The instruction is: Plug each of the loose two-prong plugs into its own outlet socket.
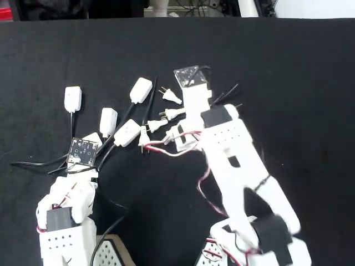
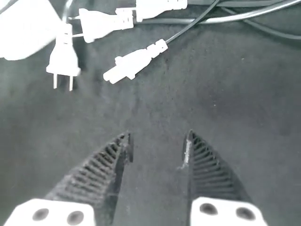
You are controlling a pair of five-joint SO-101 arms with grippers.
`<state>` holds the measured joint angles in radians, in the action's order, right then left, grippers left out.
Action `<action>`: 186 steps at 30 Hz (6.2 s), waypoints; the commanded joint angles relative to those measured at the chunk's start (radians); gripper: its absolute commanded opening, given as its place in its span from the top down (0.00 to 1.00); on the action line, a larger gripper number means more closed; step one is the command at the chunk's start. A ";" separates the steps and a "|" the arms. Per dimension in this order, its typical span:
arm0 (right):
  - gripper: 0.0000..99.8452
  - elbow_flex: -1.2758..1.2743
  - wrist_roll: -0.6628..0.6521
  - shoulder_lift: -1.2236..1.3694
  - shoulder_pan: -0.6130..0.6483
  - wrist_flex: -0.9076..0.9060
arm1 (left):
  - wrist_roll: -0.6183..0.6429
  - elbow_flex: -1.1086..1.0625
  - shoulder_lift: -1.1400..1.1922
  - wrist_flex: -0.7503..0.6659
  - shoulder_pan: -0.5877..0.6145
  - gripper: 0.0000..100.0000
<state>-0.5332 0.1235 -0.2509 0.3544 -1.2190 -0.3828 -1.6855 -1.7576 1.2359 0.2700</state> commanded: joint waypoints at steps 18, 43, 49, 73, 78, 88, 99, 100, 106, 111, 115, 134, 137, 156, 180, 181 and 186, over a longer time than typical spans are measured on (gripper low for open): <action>0.82 0.077 0.124 0.142 0.003 0.064 | 0.008 -0.018 -0.011 0.005 -0.007 0.97; 0.82 0.022 0.120 0.142 0.002 0.061 | 0.008 -0.018 -0.011 0.005 -0.008 0.97; 0.82 0.021 0.120 0.142 0.002 0.058 | 0.008 -0.018 -0.011 0.005 -0.008 0.97; 0.82 0.002 0.118 0.142 0.002 0.057 | 0.008 -0.018 -0.011 0.005 -0.008 0.97; 0.82 0.001 0.118 0.142 0.002 0.055 | 0.008 -0.018 -0.011 0.005 -0.008 0.97; 0.84 0.013 0.107 0.134 -0.097 0.064 | 0.008 -0.018 -0.011 0.005 -0.008 0.97; 0.96 0.077 -0.023 0.255 -0.213 0.104 | 0.008 -0.018 -0.011 0.005 -0.008 0.97; 0.96 0.093 -0.071 0.274 -0.226 0.104 | 0.008 -0.018 -0.011 0.005 -0.008 0.97; 0.96 0.119 -0.253 0.334 -0.252 0.112 | 0.008 -0.018 -0.011 0.005 -0.015 0.97; 0.96 0.119 -0.261 0.321 -0.255 0.114 | 0.008 -0.018 -0.005 0.005 -0.015 0.97; 0.96 0.117 -0.262 0.318 -0.262 0.114 | 0.006 -0.018 -0.008 0.005 -0.015 0.97; 0.96 0.131 -0.255 0.326 -0.388 0.157 | -0.078 0.269 0.034 -0.210 -0.038 0.97; 0.96 0.127 -0.255 0.326 -0.388 0.172 | -0.075 0.417 0.206 -0.178 -0.082 0.97; 0.96 0.125 -0.255 0.328 -0.388 0.192 | 0.021 1.196 1.565 -0.238 -0.251 0.80; 0.96 0.108 -0.255 0.328 -0.388 0.227 | 0.107 1.478 2.061 -0.448 -0.186 0.80; 0.96 0.108 -0.255 0.328 -0.388 0.227 | 0.107 1.488 2.068 -0.436 -0.188 0.80; 0.96 0.108 -0.255 0.328 -0.388 0.227 | 0.104 1.555 2.079 -0.302 -0.194 0.86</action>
<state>-0.4549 -0.1343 0.0882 -0.0169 -1.0058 -0.2800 -0.2002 0.3230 0.8692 0.0890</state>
